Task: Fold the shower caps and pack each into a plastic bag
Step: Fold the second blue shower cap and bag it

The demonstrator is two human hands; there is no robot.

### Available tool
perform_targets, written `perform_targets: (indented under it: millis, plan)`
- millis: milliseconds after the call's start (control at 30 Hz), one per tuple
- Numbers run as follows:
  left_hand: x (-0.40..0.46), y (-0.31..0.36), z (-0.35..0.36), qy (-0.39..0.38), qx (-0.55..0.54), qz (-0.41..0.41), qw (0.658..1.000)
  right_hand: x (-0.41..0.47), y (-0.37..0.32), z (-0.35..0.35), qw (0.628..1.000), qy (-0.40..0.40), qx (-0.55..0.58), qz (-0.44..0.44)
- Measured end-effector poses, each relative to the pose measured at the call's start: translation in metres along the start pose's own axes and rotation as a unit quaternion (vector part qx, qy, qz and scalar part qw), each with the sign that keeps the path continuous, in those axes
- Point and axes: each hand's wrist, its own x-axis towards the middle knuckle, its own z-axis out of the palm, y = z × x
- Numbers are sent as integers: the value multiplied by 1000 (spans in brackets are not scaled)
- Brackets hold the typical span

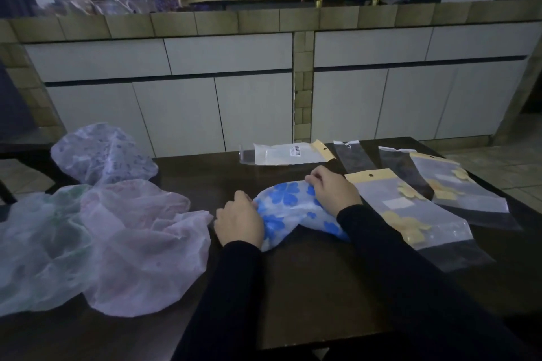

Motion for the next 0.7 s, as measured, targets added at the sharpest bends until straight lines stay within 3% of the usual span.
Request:
perform_targets:
  millis: [67, 133, 233, 300, 367, 433, 533, 700]
  plan:
    - [1, 0, -2, 2, 11, -6, 1000, 2, 3, -1, 1000, 12, 5, -21]
    - [-1, 1, -6, 61, 16, 10, 998, 2, 4, -1, 999, 3, 28, -22]
    - [-10, 15, -14, 187, -56, 180, 964, 4, 3, -1, 998, -14, 34, -42]
    - [-18, 24, -13, 125, -42, 276, 952, 5, 1, -2, 997, -20, 32, -70]
    - [-18, 22, -4, -3, 0, 247, 969, 6, -1, -2, 994, -9, 18, -107]
    - [-12, 13, 2, -114, 23, 179, 977, 6, -5, -6, 984, 63, -13, -164]
    - [-7, 7, 7, -152, 27, 140, 978, -4, -18, -13, 963, 178, -50, -198]
    - [-10, 12, 10, -119, 36, 73, 990, -24, -28, 14, 990, 10, -137, -11]
